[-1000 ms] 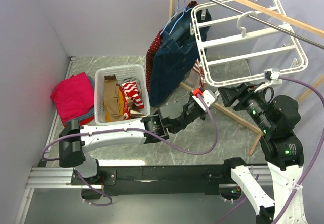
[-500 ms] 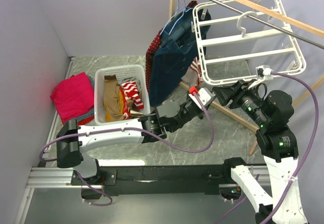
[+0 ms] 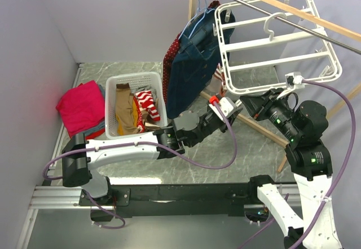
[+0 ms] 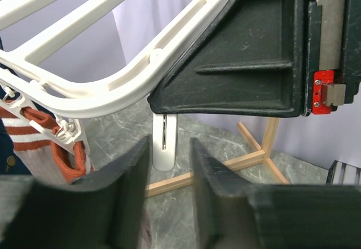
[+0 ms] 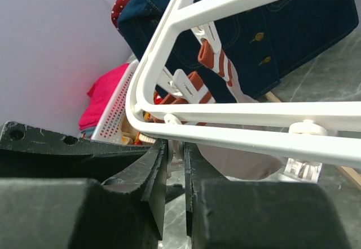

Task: Clip the socks to the hanger
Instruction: Open the clamp at the hanger, then pick up the sock from the bin.

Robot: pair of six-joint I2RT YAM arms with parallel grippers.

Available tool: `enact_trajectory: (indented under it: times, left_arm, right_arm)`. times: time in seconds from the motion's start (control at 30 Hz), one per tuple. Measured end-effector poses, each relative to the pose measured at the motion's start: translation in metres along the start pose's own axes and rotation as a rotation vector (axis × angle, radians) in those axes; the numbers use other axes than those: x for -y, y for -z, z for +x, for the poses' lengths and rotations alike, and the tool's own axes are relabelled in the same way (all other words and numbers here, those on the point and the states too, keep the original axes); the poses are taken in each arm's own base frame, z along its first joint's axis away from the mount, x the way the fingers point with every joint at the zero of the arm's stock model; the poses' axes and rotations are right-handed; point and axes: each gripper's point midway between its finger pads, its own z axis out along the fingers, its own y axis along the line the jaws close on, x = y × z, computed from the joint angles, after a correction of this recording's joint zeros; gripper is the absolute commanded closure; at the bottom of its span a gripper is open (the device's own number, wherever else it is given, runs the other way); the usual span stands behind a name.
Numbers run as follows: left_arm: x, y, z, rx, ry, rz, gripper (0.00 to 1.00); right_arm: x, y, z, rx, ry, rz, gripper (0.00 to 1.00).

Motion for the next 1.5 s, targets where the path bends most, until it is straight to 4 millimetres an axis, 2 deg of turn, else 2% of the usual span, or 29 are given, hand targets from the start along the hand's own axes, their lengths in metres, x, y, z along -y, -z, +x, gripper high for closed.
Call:
enact_trajectory:
  times: [0.07,0.13,0.17,0.23,0.43,0.5,0.57,0.6,0.67,0.73,0.83,0.93,1.03,1.2,1.3,1.37,1.5]
  left_arm:
    - [0.000,0.000,0.000,-0.001,0.001,0.001,0.41]
    - [0.000,0.001,0.000,-0.004,0.004,0.002,0.35]
    - [0.000,0.002,-0.001,-0.004,0.008,0.002,0.26]
    - [-0.001,0.005,-0.003,-0.009,0.023,0.002,0.17]
    - [-0.014,0.034,-0.019,-0.024,0.083,-0.020,0.07]
    - [-0.025,0.049,-0.027,-0.029,0.122,-0.052,0.01]
    - [-0.040,0.062,-0.034,-0.035,0.164,-0.091,0.01]
    - [-0.051,0.069,-0.036,-0.042,0.183,-0.121,0.01]
    - [-0.084,0.083,-0.033,-0.071,0.224,-0.218,0.00]
    - [-0.122,0.097,-0.020,-0.111,0.254,-0.331,0.00]
    - [-0.179,0.121,0.021,-0.223,0.283,-0.514,0.00]
    - [-0.234,0.154,0.076,-0.379,0.298,-0.698,0.03]
    - [-0.275,0.185,0.123,-0.527,0.310,-0.835,0.06]
    - [-0.334,0.231,0.183,-0.705,0.363,-1.017,0.09]
    - [-0.364,0.256,0.207,-0.772,0.393,-1.113,0.09]
    - [-0.384,0.265,0.219,-0.810,0.405,-1.166,0.12]
    - [-0.420,0.259,0.243,-0.865,0.403,-1.219,0.27]
  right_arm:
    - [0.000,0.001,-0.001,0.004,0.006,-0.001,0.86]
    - [-0.001,0.002,-0.001,0.009,0.010,-0.003,0.86]
    - [-0.001,0.003,-0.002,0.012,0.013,-0.003,0.86]
    - [-0.001,0.004,-0.002,0.018,0.017,-0.001,0.86]
    - [0.002,0.004,0.001,0.018,0.028,0.005,0.85]
    - [0.003,0.003,0.002,0.018,0.032,0.006,0.85]
    - [0.004,0.003,0.002,0.017,0.036,0.010,0.85]
    - [0.005,0.002,0.002,0.017,0.038,0.011,0.85]
    - [0.005,0.002,0.002,0.019,0.044,0.014,0.85]
    - [0.006,0.003,0.002,0.021,0.049,0.016,0.85]
    - [0.006,0.003,0.001,0.024,0.058,0.020,0.85]
    - [0.007,0.004,0.001,0.025,0.064,0.020,0.85]
    - [0.007,0.004,0.002,0.023,0.066,0.020,0.85]
    - [0.007,0.004,0.002,0.022,0.066,0.020,0.85]
    - [0.007,0.004,0.002,0.022,0.066,0.019,0.85]
    - [0.007,0.004,0.002,0.022,0.066,0.019,0.85]
    - [0.007,0.004,0.002,0.022,0.066,0.019,0.85]
